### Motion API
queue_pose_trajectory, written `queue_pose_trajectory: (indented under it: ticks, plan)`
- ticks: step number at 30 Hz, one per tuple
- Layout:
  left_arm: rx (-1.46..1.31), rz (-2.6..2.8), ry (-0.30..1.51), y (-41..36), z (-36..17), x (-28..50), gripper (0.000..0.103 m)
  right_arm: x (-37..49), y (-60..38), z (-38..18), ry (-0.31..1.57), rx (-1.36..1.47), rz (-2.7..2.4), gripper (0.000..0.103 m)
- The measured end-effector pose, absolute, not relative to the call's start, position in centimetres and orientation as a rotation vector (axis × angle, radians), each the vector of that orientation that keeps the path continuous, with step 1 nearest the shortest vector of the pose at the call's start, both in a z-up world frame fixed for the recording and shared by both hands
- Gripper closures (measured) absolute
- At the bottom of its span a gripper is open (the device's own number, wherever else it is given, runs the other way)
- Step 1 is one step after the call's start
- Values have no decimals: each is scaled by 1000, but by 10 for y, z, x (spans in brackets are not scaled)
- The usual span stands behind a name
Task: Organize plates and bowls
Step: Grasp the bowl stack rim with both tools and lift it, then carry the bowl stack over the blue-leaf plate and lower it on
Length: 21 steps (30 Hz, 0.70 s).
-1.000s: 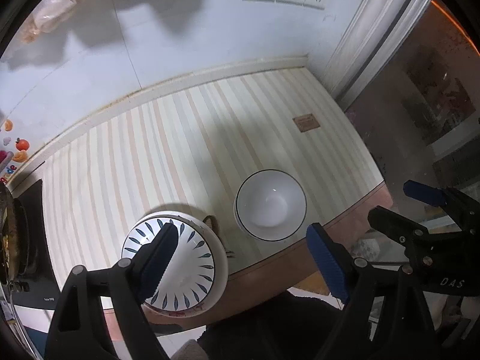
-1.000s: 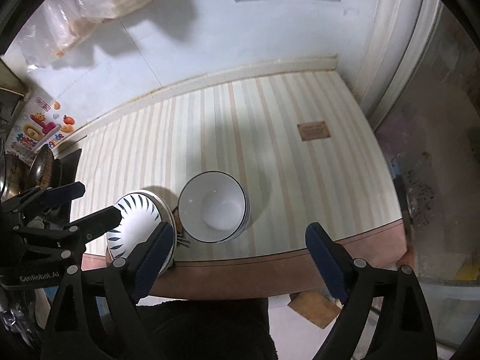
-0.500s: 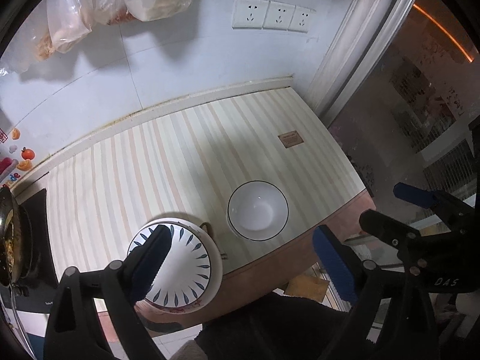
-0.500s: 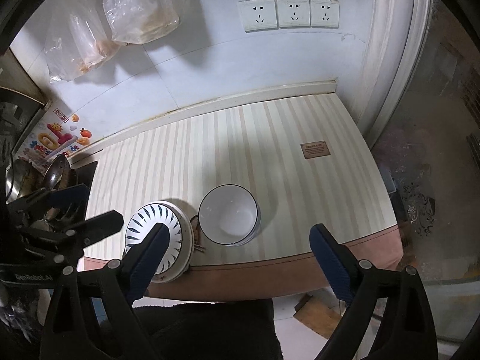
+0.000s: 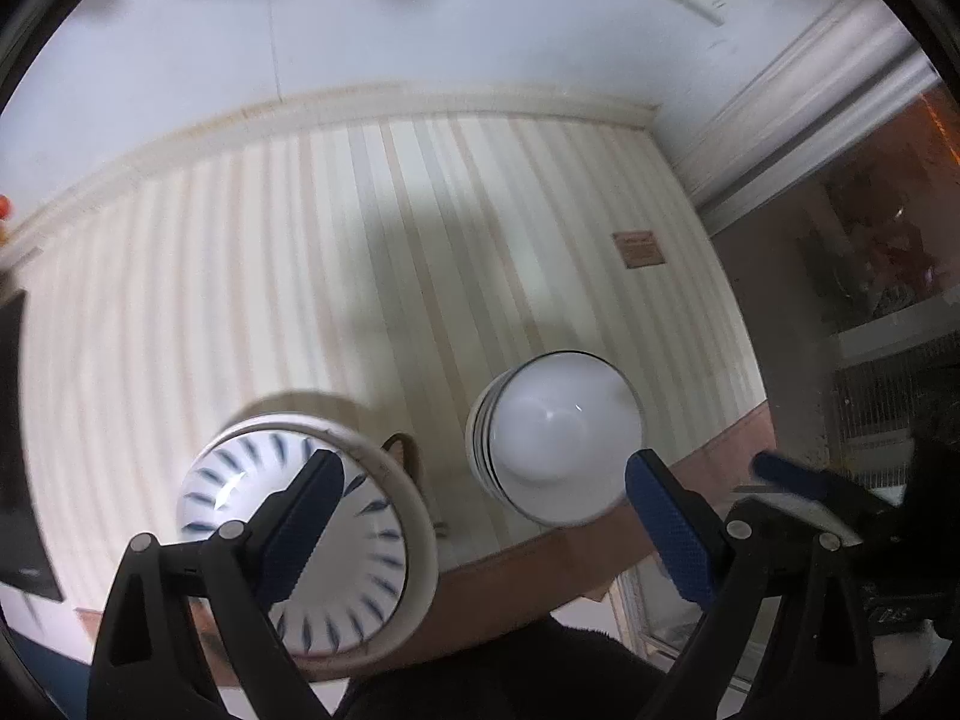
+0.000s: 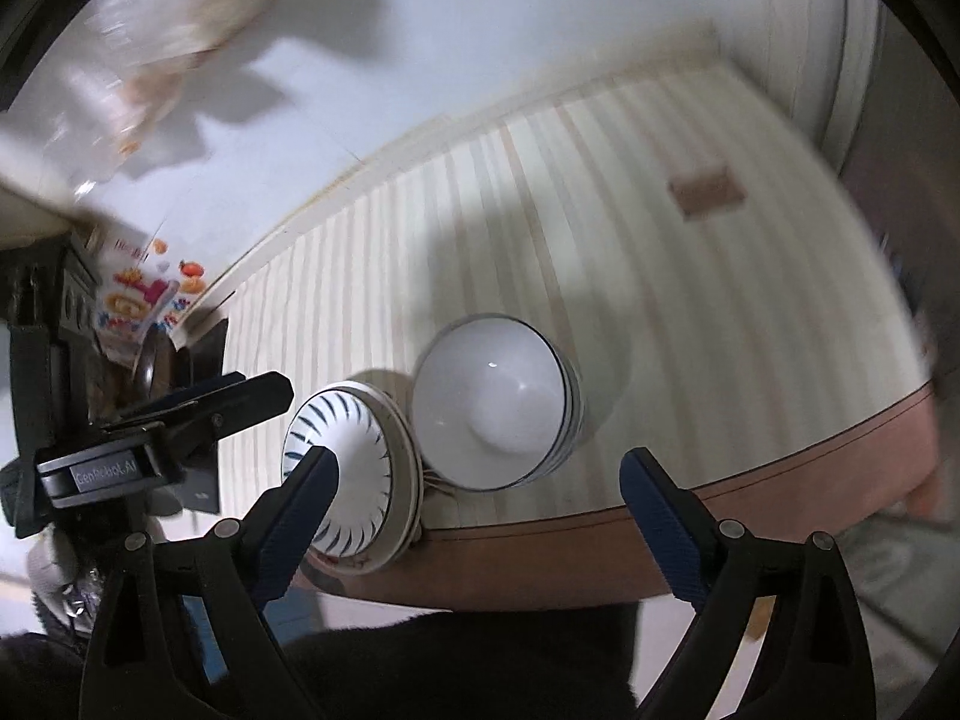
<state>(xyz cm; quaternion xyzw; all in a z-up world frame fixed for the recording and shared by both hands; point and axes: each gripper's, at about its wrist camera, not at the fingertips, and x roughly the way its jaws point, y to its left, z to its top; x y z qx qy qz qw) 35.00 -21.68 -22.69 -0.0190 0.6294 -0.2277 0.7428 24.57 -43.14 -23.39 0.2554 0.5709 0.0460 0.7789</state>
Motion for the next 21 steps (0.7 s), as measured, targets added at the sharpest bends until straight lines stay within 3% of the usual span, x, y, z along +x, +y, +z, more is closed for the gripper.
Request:
queue_pose_trajectory:
  ticks: [2, 7, 9, 11, 13, 15, 19, 21]
  plan:
    - [-59, -523, 1432, -224, -253, 361, 11, 255, -442, -270, 1263, 641, 135, 6]
    - [-98, -582, 1563, -245, -310, 376, 40, 268, -452, -341, 1291, 745, 181, 7]
    - [-123, -602, 1612, -251, -327, 380, 41, 274, -453, -362, 1304, 774, 198, 8]
    - [-145, -609, 1654, -255, -344, 382, 42, 280, -453, -382, 1311, 824, 232, 14]
    - [-157, -629, 1678, -257, -353, 383, 43, 285, -452, -398, 1331, 864, 242, 27]
    - [-157, -638, 1702, -260, -364, 383, 43, 293, -452, -412, 1365, 878, 227, 31]
    - [-238, -682, 1710, -257, -377, 381, 54, 297, -452, -430, 1371, 915, 217, 44]
    - [-252, -688, 1708, -258, -376, 379, 55, 298, -453, -434, 1369, 922, 212, 46]
